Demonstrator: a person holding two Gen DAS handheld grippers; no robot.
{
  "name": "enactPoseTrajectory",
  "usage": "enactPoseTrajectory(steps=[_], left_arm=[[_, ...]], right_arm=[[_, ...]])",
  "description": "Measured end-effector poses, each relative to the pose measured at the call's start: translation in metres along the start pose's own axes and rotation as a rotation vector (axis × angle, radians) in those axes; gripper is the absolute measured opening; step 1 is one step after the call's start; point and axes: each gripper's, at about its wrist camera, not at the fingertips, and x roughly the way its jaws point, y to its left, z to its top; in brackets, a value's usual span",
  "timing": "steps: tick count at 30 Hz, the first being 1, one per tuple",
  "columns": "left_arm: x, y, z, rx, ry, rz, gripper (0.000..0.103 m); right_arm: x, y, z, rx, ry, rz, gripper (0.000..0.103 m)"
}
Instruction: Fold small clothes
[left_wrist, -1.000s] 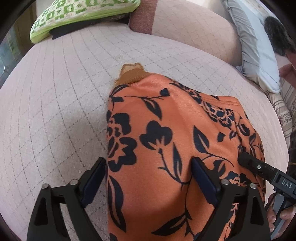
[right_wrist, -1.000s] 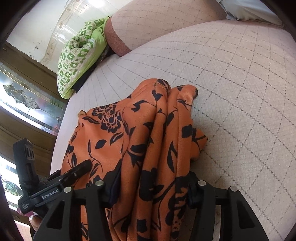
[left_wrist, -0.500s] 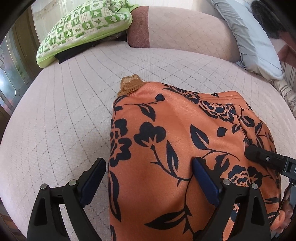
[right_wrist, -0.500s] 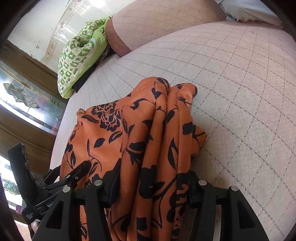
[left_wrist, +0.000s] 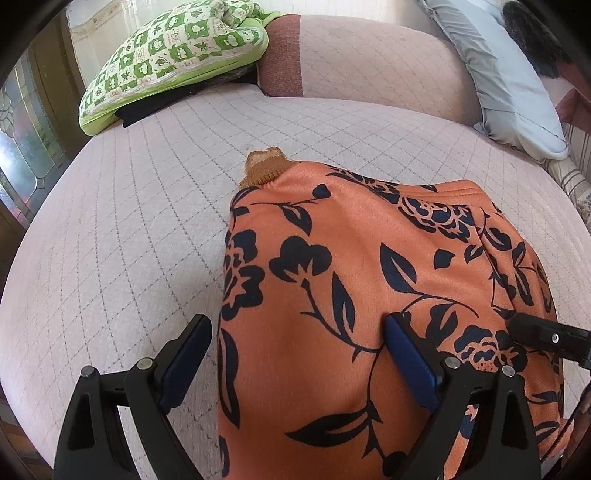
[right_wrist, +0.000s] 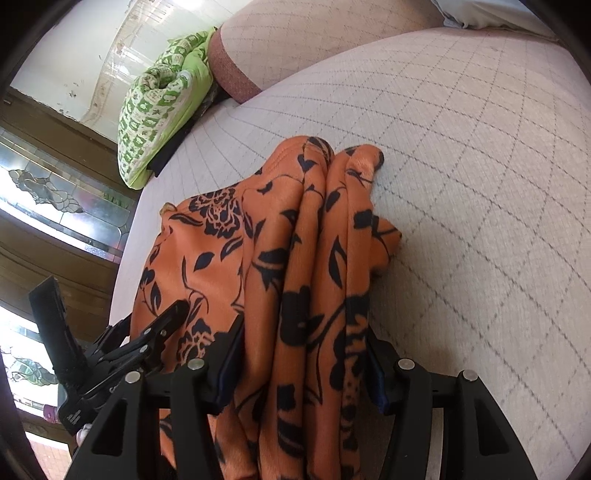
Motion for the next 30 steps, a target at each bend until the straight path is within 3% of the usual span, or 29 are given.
enactPoseTrajectory(steps=[14,30], left_arm=[[-0.016,0.007,-0.021,-0.043,0.028,-0.013,0.095],[-0.032,0.01,-0.042,-0.058,0.0,0.015,0.096]], right_arm=[[-0.017,0.006,-0.024,-0.013,0.027,-0.052,0.059],[-0.023,-0.001,-0.045,-0.012,0.024,-0.079,0.062]])
